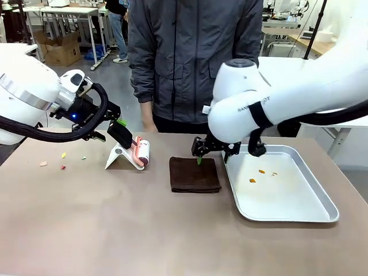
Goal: Clean the surface of the table.
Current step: Hold the Lint Roller with your left hand and the towel with your right hand.
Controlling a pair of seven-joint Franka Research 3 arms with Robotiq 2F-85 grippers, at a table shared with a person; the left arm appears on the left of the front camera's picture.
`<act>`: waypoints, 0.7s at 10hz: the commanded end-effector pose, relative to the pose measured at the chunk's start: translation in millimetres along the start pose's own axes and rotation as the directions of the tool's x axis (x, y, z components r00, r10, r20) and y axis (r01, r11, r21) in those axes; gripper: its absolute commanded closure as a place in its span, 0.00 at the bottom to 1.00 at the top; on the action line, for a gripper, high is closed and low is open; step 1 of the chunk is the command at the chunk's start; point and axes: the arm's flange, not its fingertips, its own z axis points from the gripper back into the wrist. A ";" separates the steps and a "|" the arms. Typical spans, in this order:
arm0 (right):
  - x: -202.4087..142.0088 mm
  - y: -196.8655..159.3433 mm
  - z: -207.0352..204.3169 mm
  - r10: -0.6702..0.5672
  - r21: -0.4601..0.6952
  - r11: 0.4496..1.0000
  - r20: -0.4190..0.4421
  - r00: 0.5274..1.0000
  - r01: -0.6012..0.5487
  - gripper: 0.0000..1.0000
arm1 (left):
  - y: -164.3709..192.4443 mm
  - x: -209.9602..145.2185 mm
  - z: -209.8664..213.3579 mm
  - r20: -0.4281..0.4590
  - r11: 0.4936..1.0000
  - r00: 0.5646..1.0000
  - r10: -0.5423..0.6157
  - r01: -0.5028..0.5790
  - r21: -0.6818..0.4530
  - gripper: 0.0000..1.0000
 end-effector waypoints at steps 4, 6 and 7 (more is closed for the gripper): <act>18.2 21.2 -30.6 -0.084 -0.073 0.994 -0.075 0.994 0.079 0.00 | 3.4 20.7 -12.3 -0.017 1.000 1.000 -0.016 0.016 0.007 0.00; 18.6 15.9 -38.3 -0.088 -0.055 0.995 -0.094 0.992 0.084 0.00 | 4.3 24.0 -18.9 -0.027 1.000 1.000 -0.010 0.010 0.010 0.00; 19.1 13.4 -41.0 -0.098 -0.050 0.994 -0.097 0.990 0.094 0.00 | 6.1 25.8 -21.7 -0.031 1.000 0.999 -0.008 0.009 0.011 0.00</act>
